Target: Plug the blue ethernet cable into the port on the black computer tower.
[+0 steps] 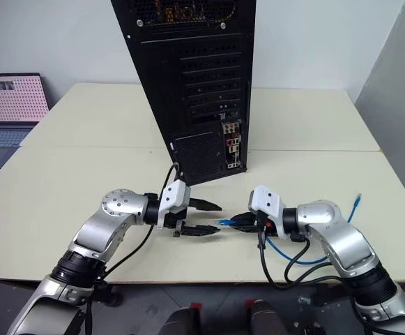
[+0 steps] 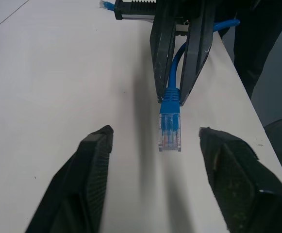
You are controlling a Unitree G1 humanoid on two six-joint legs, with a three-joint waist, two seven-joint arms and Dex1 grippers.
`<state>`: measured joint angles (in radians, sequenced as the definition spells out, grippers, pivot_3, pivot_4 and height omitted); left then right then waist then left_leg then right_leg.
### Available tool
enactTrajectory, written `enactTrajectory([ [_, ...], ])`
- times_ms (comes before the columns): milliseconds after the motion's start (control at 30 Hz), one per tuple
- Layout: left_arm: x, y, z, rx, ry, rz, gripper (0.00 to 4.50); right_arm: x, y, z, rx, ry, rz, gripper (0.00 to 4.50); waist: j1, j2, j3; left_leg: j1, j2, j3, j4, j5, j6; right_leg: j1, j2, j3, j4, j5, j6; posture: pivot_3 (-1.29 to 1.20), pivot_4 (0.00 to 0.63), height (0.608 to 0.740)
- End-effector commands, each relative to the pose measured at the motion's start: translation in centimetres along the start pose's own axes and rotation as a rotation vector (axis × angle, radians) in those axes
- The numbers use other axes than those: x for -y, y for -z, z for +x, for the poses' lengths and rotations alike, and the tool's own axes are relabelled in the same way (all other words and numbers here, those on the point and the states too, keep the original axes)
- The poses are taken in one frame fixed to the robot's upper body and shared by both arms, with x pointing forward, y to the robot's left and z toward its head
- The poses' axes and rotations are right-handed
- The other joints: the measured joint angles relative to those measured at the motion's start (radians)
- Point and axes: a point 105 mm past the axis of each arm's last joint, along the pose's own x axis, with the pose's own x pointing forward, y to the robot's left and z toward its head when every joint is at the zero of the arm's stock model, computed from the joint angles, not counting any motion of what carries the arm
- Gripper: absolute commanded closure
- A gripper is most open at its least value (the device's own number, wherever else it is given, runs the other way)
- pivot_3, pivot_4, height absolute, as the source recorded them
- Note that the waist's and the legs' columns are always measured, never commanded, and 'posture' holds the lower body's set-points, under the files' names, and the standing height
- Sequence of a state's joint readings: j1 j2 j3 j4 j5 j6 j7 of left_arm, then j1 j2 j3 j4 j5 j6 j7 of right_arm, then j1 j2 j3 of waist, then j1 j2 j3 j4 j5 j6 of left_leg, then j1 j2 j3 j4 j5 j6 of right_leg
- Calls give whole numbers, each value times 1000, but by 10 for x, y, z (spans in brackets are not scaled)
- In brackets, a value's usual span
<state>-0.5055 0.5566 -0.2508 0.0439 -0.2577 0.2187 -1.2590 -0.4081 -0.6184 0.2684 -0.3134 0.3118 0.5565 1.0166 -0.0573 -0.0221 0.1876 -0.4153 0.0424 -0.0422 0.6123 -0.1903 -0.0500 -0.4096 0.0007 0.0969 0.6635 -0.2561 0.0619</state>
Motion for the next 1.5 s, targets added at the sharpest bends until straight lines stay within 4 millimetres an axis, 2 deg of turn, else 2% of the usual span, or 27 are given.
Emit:
enactTrajectory([
  [33, -2, -5, -1, -4, 4, 48, 2457, -4, -16, 1, 39, -30, -50, 4428, 0, 0, 0, 0, 0, 0, 0, 0, 0, 0, 0, 0, 0, 0, 0, 0, 150, 740],
  [67, -2, -5, -1, -6, 3, 50, 2802, -4, -17, 1, 41, -31, -52, 4428, 0, 0, 0, 0, 0, 0, 0, 0, 0, 0, 0, 0, 0, 0, 0, 0, 150, 740],
  [100, -2, -5, -1, -8, 3, 51, 2868, -5, -17, 1, 42, -32, -53, 4428, 0, 0, 0, 0, 0, 0, 0, 0, 0, 0, 0, 0, 0, 0, 0, 0, 150, 740],
  [133, -2, -4, 0, -8, 2, 52, 3202, -5, -18, 2, 43, -33, -56, 4428, 0, 0, 0, 0, 0, 0, 0, 0, 0, 0, 0, 0, 0, 0, 0, 0, 150, 740],
  [167, -2, -4, 1, -8, 1, 53, 3280, -5, -19, 2, 45, -33, -58, 4428, 0, 0, 0, 0, 0, 0, 0, 0, 0, 0, 0, 0, 0, 0, 0, 0, 150, 740],
  [200, -3, -4, 1, -6, -5, 55, 3622, -4, -20, 2, 47, -33, -62, 4429, 0, 0, 0, 0, 0, 0, 0, 0, 0, 0, 0, 0, 0, 0, 0, 0, 150, 740],
  [267, -4, -5, 3, -2, -16, 57, 3916, -4, -21, 3, 50, -33, -68, 4429, 0, 0, 0, 0, 0, 0, 0, 0, 0, 0, 0, 0, 0, 0, 0, 0, 150, 740],
  [300, -4, -5, 3, 0, -19, 57, 4207, -4, -21, 3, 51, -34, -71, 4429, 0, 0, 0, 0, 0, 0, 0, 0, 0, 0, 0, 0, 0, 0, 0, 0, 150, 740],
  [567, -4, -3, 4, 4, -30, 64, 4253, -1, -17, 4, 12, -27, -84, 4443, 0, 0, 0, 0, 0, 0, 0, 0, 0, 0, 0, 0, 0, 0, 0, 0, 150, 740],
  [600, -4, -2, 3, 4, -32, 67, 4253, -2, -15, 4, 3, -32, -85, 3729, 0, 0, 0, 0, 0, 0, 0, 0, 0, 0, 0, 0, 0, 0, 0, 0, 150, 740],
  [767, -5, 0, 4, -5, -47, 137, 4254, -1, -10, -3, -27, -43, -90, 2528, 1, 0, 0, 0, 0, 0, 0, 0, 0, 0, 0, 0, 0, 0, 0, 0, 150, 740],
  [867, -7, -2, 5, 10, -72, 203, 4254, 3, -10, -17, -32, -25, -56, 1847, 2, 0, 0, 0, 0, 0, 0, 0, 0, 0, 0, 0, 0, 0, 0, 0, 150, 740],
  [967, -8, -5, 8, 28, -113, 335, 4254, 5, -12, -33, 6, 1, 63, 1248, 6, 0, 0, 0, 0, 0, 0, 0, 0, 0, 0, 0, 0, 0, 0, 0, 150, 740],
  [1100, -4, -5, 11, 29, -149, 546, 4254, 4, -16, -44, 73, 21, 222, 1210, 6, 0, 0, 0, 0, 0, 0, 0, 0, 0, 0, 0, 0, 0, 0, 0, 150, 740],
  [1200, -4, -6, 12, 33, -208, 830, 4254, 0, -16, -46, 125, 31, 348, 1210, 9, 0, 0, 0, 0, 0, 1, 0, 0, 0, 0, 0, 0, 0, 0, 0, 150, 740],
  [1267, -2, -8, 12, 58, -231, 952, 4255, -1, -18, -44, 156, 42, 401, 1210, 9, 0, 0, 0, 0, 0, 1, 0, 0, 1, 0, 0, 0, 1, 0, 0, 150, 740],
  [1367, -2, -8, 9, 90, -283, 1075, 4256, 3, -20, -37, 199, 82, 467, 1210, 10, 0, 0, 0, 0, 0, 1, 0, 0, 1, 0, 0, 0, 1, 0, 0, 150, 740],
  [1500, -2, -11, 6, 143, -337, 1142, 4256, 2, -18, -28, 223, 98, 528, 1210, 11, 0, 0, 0, 0, 0, 1, 0, 0, 1, 0, 0, 0, 1, 0, 0, 150, 740],
])
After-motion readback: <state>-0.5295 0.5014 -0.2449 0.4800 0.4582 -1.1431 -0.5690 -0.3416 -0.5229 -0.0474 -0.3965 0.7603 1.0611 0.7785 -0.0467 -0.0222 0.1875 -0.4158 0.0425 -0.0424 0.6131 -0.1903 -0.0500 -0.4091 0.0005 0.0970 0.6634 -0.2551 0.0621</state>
